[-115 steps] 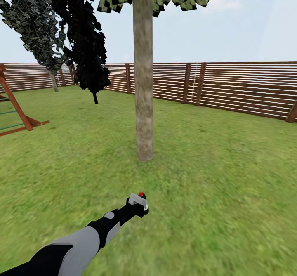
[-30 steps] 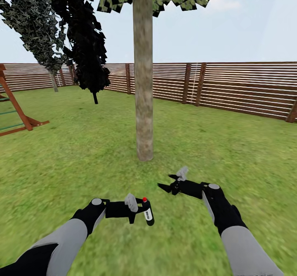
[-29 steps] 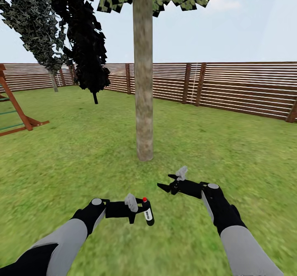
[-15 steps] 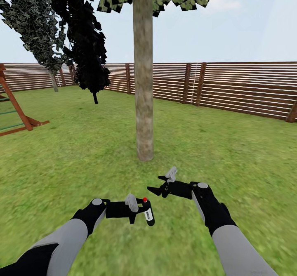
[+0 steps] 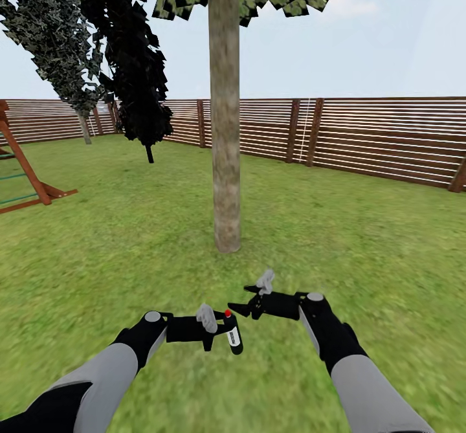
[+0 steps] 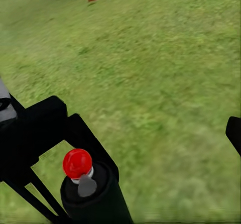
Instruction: In the garden, pick up the pesticide atomizer on the floor and spray pesticide onto both trees until each tree trunk is fully covered.
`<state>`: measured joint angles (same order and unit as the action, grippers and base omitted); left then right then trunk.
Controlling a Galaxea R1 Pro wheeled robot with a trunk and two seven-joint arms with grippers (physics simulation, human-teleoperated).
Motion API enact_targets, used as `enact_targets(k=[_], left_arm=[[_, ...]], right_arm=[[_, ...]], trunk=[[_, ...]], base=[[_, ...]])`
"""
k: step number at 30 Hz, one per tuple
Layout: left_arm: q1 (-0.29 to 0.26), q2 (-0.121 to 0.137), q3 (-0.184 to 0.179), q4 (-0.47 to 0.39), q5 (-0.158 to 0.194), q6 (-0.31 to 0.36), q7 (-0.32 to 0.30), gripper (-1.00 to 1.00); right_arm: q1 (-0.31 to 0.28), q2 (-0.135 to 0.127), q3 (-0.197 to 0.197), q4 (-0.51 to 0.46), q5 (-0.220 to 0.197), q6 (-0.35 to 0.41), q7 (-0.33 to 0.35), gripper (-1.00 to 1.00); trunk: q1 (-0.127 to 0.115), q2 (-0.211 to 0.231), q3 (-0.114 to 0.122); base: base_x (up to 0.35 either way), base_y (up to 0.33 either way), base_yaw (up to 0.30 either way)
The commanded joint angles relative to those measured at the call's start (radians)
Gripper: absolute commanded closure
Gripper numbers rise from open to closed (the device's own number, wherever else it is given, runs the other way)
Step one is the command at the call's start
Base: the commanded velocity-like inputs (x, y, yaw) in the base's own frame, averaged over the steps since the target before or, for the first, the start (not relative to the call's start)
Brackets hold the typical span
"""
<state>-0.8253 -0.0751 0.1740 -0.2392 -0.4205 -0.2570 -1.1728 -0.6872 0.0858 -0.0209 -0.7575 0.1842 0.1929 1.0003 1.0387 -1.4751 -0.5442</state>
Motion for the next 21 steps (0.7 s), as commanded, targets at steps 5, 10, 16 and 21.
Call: enact_targets(k=[5,10,16,21], left_arm=[[0.0,0.0,0.001,0.0,0.0,-0.001,0.001,1.0],[0.0,0.0,0.001,0.0,0.0,-0.001,0.001,1.0],[0.0,0.0,0.001,0.0,0.0,-0.001,0.001,1.0],[0.0,0.0,0.001,0.0,0.0,-0.001,0.001,1.0]], right_arm=[[0.0,0.0,0.0,0.014,0.0,-0.001,0.0,-1.0],[0.0,0.0,-0.001,0.016,0.0,-0.002,0.0,-1.0],[0.0,0.0,-0.001,0.018,0.0,-0.003,0.0,-1.0],[0.0,0.0,-0.001,0.02,0.0,-0.003,0.0,-1.0]], trunk=[[0.0,0.0,0.0],[0.0,0.0,0.0],[0.0,0.0,0.0],[0.0,0.0,0.0]], base=[[0.0,0.0,0.0],[0.0,0.0,0.0],[0.0,0.0,0.0],[0.0,0.0,0.0]])
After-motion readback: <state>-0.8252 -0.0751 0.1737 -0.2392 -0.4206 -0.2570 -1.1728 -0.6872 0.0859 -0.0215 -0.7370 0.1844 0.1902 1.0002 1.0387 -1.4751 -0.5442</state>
